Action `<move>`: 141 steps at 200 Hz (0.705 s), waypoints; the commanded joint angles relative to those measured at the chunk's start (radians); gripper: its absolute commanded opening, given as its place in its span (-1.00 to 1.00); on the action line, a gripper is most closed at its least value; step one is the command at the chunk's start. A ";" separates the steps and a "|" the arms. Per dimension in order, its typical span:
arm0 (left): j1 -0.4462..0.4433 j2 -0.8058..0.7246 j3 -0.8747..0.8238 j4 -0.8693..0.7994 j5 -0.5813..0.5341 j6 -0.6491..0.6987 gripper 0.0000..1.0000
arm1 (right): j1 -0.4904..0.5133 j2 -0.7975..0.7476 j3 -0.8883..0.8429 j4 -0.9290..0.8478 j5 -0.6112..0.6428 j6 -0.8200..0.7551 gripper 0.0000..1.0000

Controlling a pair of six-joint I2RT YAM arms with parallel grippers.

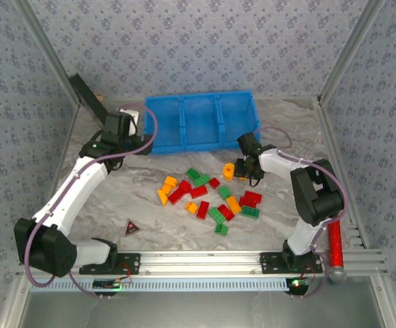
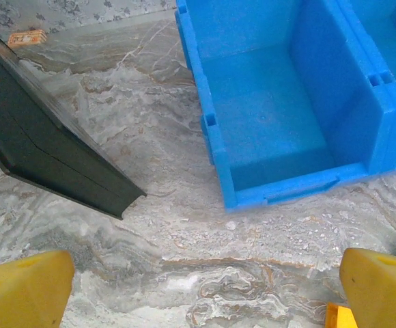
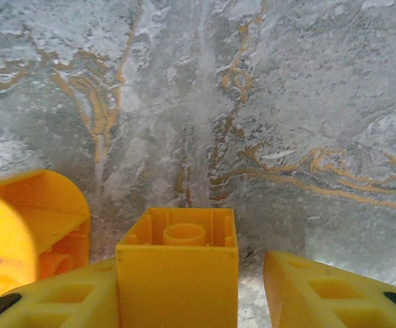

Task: Sort the legos into containers by color
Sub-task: Pick up the lego from the center of the table, then place the lego in the container.

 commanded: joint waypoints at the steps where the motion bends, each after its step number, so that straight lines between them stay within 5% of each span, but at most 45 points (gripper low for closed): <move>1: -0.002 -0.021 0.040 -0.018 -0.015 0.015 0.99 | -0.004 0.046 0.006 -0.061 0.013 -0.042 -0.05; 72: -0.003 -0.037 0.029 -0.138 0.049 -0.043 0.99 | -0.019 -0.045 0.034 -0.180 0.029 -0.127 -0.47; 141: -0.107 -0.113 -0.227 -0.160 0.201 -0.408 0.91 | -0.031 -0.165 0.267 -0.305 0.050 -0.219 -0.50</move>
